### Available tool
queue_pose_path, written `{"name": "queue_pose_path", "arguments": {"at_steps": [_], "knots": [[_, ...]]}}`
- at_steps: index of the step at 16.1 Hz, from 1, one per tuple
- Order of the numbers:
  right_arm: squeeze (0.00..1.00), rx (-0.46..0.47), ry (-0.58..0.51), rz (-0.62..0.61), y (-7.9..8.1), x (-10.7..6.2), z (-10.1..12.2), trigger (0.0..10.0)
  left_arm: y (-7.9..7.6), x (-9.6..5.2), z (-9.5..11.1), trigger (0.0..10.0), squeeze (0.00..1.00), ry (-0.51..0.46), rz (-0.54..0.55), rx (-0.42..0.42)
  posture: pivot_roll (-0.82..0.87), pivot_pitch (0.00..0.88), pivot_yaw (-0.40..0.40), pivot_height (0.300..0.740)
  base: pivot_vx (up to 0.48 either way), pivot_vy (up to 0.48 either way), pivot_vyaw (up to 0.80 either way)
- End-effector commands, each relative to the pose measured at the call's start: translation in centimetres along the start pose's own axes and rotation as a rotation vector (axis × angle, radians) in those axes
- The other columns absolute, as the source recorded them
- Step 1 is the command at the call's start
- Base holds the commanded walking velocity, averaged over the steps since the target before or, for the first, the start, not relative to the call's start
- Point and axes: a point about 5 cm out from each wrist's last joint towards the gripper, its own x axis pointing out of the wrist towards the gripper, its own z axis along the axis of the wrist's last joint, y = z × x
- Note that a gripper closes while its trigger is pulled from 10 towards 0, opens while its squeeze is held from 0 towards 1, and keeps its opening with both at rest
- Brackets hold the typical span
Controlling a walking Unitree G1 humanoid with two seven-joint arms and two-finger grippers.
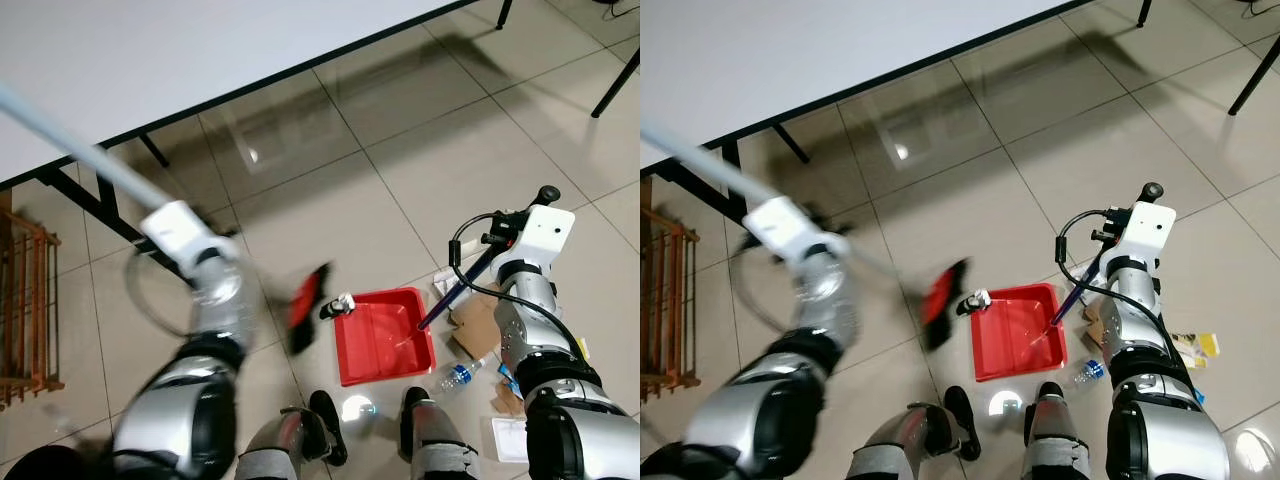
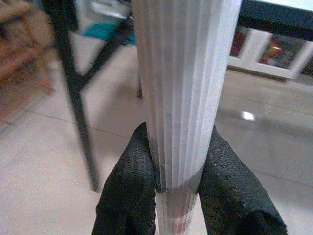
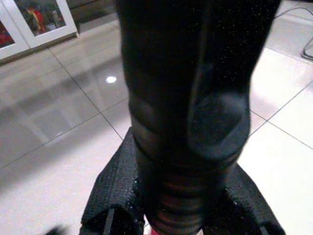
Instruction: Sweep floor
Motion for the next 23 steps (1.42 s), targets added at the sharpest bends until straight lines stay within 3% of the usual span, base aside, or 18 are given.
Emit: {"name": "queue_pose_path", "arguments": {"at_steps": [1,2,8,12,18,23], "knots": [[0.00,-0.024,0.097,-0.011,-0.5,-0.9,-2.2,10.0,2.2,0.5,0.3,10.0,0.00,-0.035,0.040,0.039,-0.15,0.284,0.179,0.740,0.000,0.000,0.00],[0.00,-0.030,0.100,-0.015,-0.7,-0.9,-2.3,10.0,3.5,0.8,0.4,10.0,0.00,-0.047,0.062,0.062,-0.15,0.288,0.178,0.740,0.000,0.000,0.00],[0.00,-0.049,0.113,-0.024,-0.9,-1.2,-2.7,10.0,7.3,0.8,-0.2,10.0,0.00,-0.050,0.079,0.188,-0.14,0.304,0.172,0.740,0.000,0.000,0.00],[0.00,-0.063,0.113,-0.057,-1.5,-1.2,-2.7,10.0,8.0,0.3,-1.1,10.0,0.00,-0.024,0.069,0.235,-0.14,0.306,0.175,0.740,0.000,0.000,0.00],[0.00,-0.063,0.129,-0.060,-1.9,-1.9,-3.6,10.0,9.0,-1.7,-3.2,10.0,0.00,0.012,0.049,0.272,-0.15,0.287,0.176,0.740,0.000,0.000,0.00],[0.00,-0.063,0.132,-0.065,-2.2,-1.9,-3.6,10.0,9.2,-1.6,-3.2,10.0,0.00,0.013,0.048,0.288,-0.15,0.275,0.179,0.740,0.000,0.000,0.00]]}}
